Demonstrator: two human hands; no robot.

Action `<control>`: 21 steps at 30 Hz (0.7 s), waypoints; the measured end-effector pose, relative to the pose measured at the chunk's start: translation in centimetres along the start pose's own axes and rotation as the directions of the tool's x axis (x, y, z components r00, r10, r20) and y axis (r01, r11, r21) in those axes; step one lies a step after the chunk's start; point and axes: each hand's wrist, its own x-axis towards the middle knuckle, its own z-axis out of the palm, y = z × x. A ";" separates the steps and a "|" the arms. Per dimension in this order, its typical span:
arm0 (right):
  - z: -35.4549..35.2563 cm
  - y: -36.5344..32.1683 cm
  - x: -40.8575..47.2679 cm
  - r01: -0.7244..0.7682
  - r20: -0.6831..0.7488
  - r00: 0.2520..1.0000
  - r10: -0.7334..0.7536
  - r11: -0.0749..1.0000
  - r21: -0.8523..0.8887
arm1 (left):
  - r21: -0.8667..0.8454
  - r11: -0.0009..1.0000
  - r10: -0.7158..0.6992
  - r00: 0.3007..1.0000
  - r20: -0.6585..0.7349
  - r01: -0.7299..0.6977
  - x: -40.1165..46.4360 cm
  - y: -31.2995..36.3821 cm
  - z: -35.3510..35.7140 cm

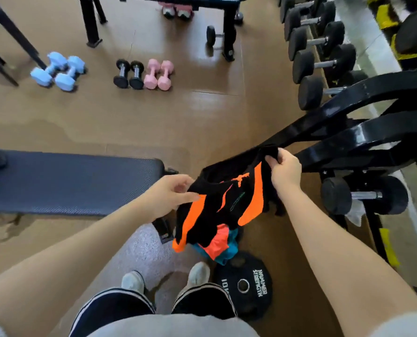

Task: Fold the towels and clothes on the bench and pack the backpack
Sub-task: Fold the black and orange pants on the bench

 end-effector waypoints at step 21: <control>55.4 -20.5 -0.2 0.495 0.564 0.735 -0.376 0.866 -0.067 | -0.118 0.906 -0.382 0.664 -0.643 0.407 -2.4 -36.9 -30.2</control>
